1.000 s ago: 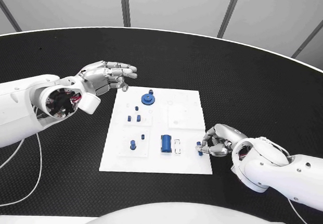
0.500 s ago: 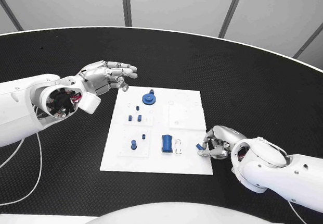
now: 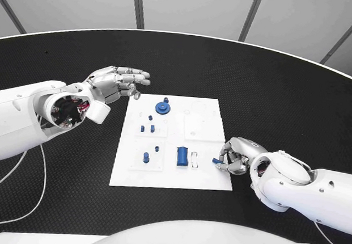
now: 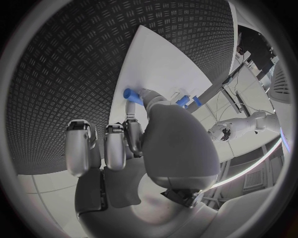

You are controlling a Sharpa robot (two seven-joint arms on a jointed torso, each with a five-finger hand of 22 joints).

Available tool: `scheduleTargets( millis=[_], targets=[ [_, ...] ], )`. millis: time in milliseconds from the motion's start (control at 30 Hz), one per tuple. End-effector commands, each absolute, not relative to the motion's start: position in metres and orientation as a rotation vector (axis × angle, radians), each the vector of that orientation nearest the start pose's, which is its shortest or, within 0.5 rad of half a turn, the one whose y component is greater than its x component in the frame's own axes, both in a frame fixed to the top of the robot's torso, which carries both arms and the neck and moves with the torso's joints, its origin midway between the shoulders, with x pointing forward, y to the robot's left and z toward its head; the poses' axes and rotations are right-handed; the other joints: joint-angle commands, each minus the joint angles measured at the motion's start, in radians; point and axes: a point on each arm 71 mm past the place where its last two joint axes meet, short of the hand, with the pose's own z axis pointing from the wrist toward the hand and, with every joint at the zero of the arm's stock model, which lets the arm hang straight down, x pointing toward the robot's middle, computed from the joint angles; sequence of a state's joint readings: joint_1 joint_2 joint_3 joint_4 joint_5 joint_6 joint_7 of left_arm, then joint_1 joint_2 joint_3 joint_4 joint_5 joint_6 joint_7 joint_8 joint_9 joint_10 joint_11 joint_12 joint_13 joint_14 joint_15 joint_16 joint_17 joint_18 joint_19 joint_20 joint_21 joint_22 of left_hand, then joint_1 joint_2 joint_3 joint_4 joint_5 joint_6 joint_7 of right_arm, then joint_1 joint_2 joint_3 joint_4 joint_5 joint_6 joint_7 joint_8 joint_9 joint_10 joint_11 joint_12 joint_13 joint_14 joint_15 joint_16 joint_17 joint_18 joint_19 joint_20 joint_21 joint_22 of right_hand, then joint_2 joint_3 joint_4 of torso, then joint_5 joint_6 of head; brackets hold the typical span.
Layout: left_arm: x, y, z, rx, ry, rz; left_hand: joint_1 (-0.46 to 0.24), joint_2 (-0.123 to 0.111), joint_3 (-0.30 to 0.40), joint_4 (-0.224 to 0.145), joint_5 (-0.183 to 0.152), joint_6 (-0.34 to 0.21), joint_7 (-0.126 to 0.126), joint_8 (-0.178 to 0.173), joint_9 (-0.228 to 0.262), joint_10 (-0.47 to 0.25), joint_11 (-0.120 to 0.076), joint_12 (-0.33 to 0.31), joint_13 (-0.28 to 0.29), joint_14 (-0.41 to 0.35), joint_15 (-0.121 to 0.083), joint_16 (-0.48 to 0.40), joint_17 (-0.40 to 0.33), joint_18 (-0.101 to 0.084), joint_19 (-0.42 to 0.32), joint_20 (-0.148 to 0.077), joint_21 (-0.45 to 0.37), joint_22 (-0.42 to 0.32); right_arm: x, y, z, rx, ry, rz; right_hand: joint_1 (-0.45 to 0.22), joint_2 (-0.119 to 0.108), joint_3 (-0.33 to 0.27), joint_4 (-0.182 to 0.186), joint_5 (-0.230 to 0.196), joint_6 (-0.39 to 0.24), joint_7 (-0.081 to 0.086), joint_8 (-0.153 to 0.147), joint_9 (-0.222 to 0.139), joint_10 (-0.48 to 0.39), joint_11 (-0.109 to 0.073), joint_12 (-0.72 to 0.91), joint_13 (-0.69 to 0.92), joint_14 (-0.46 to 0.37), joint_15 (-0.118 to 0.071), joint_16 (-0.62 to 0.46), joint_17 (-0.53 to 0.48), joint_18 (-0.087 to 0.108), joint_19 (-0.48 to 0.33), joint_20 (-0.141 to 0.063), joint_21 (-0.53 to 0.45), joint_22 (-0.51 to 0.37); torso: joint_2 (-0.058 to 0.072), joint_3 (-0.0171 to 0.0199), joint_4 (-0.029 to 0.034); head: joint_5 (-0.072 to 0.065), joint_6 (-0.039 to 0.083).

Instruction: Assemble the parts on the task board

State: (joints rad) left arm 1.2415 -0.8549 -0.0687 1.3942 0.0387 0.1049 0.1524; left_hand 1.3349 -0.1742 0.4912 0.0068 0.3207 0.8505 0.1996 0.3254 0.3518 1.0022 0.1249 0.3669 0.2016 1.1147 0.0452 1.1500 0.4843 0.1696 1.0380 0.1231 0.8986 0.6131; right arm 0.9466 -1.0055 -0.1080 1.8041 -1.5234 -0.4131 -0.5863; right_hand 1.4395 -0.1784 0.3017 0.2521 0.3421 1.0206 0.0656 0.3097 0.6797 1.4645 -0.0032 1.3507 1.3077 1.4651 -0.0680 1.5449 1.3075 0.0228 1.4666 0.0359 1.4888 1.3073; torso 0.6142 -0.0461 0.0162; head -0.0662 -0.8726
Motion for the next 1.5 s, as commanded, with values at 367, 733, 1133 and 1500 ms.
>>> scheduleTargets(
  millis=[367, 733, 1133, 1500],
  targets=[
    [0.504, 0.23, -0.189, -1.156, 1.781, -1.674, 0.003, 0.006, -0.002, 0.002, 0.003, -0.007, 0.0, -0.006, 0.001, -0.005, 0.0, 0.006, 0.002, -0.01, 0.0, 0.006, -0.001, 0.015, 0.0, 0.009, -0.006, -0.001, 0.352, -0.216, -0.273, 0.274, 1.939, 0.443, -0.025, -0.008, 0.137, -0.043, 0.107, -0.004, -0.003, 0.039, 0.029, 0.017, -0.012, 0.013, 0.148, 0.097, -0.012, 0.004, 0.223, -0.005, 0.08, -0.01, 0.011, 0.218, -0.001, -0.0009, -0.0014, -0.002, 0.0],
    [0.504, 0.228, -0.189, -1.155, 1.782, -1.677, 0.003, 0.006, -0.002, 0.002, 0.003, -0.007, 0.0, -0.006, 0.001, -0.005, 0.0, 0.006, 0.002, -0.01, 0.0, 0.006, -0.001, 0.015, 0.0, 0.009, -0.006, -0.001, 0.352, -0.2, -0.272, 0.356, 1.951, 0.51, -0.079, -0.015, 0.167, -0.047, 0.084, -0.008, -0.008, 0.053, 0.05, 0.021, -0.015, 0.016, 0.15, 0.097, -0.014, 0.004, 0.225, -0.005, 0.08, -0.012, 0.012, 0.22, -0.001, -0.0036, 0.0014, -0.003, 0.0],
    [0.504, 0.227, -0.189, -1.153, 1.784, -1.679, 0.003, 0.006, -0.002, 0.002, 0.003, -0.007, 0.0, -0.006, 0.001, -0.005, 0.0, 0.006, 0.002, -0.01, 0.0, 0.006, -0.001, 0.015, 0.0, 0.009, -0.006, -0.001, 0.363, -0.18, -0.283, 0.405, 1.979, 0.549, -0.219, -0.018, 0.148, 0.02, 0.064, 0.026, -0.022, 0.076, 0.065, 0.034, -0.026, 0.035, 0.161, 0.098, -0.023, 0.005, 0.227, -0.008, 0.085, -0.018, 0.023, 0.227, 0.001, -0.0011, 0.0014, 0.003, 0.0],
    [0.504, 0.226, -0.189, -1.152, 1.786, -1.681, 0.003, 0.006, -0.002, 0.002, 0.003, -0.007, 0.0, -0.006, 0.001, -0.005, 0.0, 0.006, 0.002, -0.01, 0.0, 0.006, -0.001, 0.015, 0.0, 0.009, -0.006, -0.001, 0.37, -0.173, -0.29, 0.405, 1.997, 0.54, -0.235, -0.015, 0.143, 0.026, 0.065, 0.038, -0.028, 0.086, 0.07, 0.042, -0.031, 0.049, 0.169, 0.098, -0.027, 0.005, 0.226, -0.008, 0.085, -0.021, 0.023, 0.228, 0.0, 0.0003, 0.0001, 0.007, 0.0]
  ],
)
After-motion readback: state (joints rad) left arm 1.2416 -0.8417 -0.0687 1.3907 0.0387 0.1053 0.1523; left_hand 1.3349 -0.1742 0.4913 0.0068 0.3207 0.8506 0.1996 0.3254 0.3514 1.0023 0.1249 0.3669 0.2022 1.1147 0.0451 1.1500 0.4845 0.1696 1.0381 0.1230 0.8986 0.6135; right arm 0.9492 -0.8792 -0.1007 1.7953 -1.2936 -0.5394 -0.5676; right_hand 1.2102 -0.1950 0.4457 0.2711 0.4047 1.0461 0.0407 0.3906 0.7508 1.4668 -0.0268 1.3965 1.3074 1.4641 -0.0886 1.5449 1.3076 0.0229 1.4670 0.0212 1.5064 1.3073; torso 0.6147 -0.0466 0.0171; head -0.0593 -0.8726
